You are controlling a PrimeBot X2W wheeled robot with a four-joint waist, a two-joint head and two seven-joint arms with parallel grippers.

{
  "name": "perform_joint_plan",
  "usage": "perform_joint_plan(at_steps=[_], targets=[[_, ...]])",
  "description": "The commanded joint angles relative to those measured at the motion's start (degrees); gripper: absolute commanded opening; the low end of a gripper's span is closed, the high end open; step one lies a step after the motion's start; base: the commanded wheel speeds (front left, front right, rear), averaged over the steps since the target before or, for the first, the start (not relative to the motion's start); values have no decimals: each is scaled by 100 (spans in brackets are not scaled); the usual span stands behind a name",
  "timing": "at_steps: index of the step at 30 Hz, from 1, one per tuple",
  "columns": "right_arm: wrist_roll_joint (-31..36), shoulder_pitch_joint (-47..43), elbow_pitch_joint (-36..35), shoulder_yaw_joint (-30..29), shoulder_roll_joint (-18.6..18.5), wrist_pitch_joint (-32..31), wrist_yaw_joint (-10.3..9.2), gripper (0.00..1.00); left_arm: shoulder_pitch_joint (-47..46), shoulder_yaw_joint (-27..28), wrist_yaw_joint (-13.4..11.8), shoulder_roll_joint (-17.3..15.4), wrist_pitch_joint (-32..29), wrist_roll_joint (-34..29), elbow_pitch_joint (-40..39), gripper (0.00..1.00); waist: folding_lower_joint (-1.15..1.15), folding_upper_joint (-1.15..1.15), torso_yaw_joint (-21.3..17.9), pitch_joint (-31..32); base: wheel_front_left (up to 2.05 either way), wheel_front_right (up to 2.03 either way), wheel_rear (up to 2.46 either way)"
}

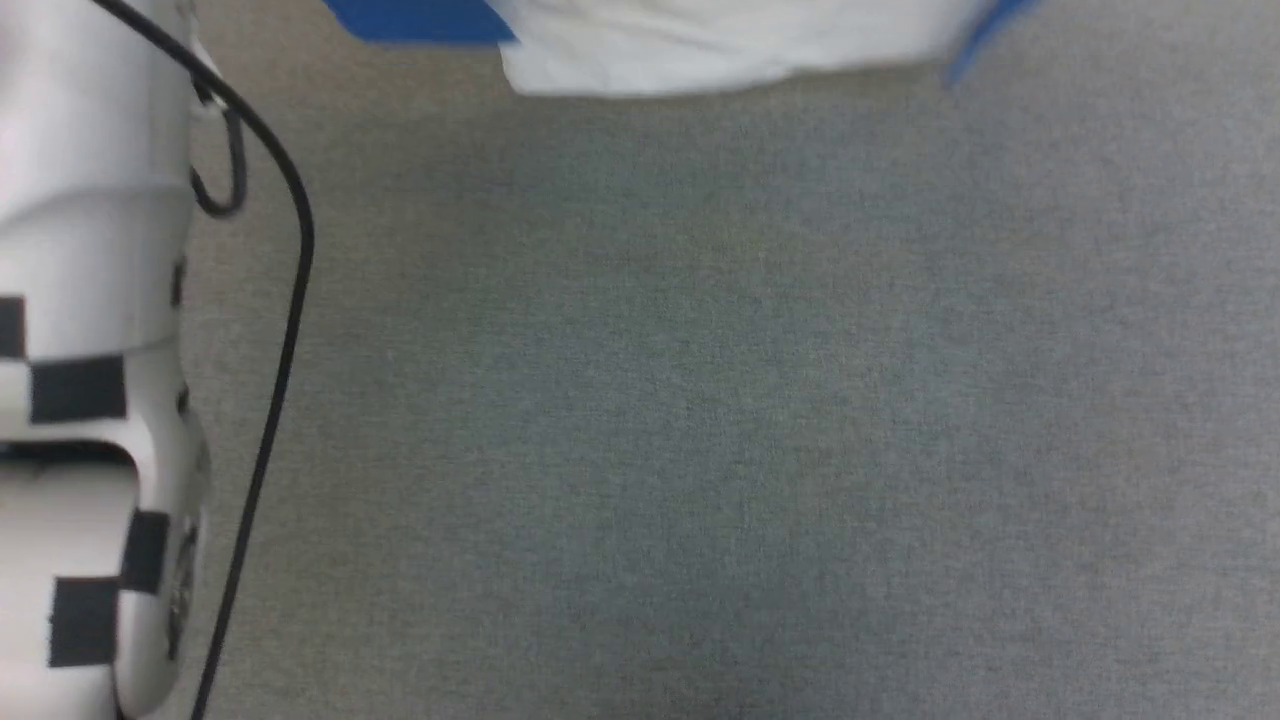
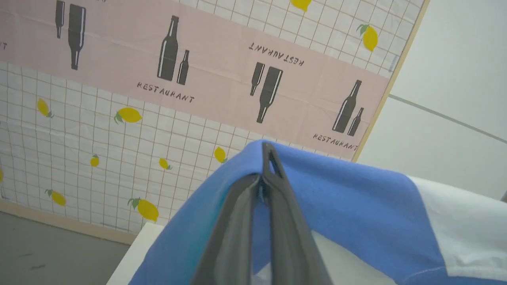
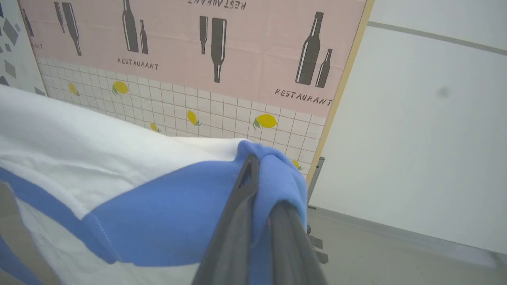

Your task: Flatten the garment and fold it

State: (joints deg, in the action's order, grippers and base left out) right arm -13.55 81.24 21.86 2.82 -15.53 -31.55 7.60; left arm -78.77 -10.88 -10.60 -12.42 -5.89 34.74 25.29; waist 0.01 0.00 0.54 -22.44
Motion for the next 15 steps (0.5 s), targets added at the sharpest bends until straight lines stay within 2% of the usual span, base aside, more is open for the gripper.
perform_joint_plan(at_steps=[1, 6, 15], targets=[[157, 201, 123, -10, 6, 288, -11, 0, -258, 57, 42, -79, 226, -81, 121, 0, -1, 0, -166, -398, 0, 0, 0], [385, 590, 609, -110, 71, 1059, -11, 0, -632, 126, 253, -33, 837, -87, 443, 0, -1, 0, -138, -534, 0, 0, 0], [55, 110, 1165, 402, -149, 1278, -11, 0, -283, 91, 633, 95, 1198, 94, 1302, 0, -1, 0, -40, -534, 0, 0, 0]])
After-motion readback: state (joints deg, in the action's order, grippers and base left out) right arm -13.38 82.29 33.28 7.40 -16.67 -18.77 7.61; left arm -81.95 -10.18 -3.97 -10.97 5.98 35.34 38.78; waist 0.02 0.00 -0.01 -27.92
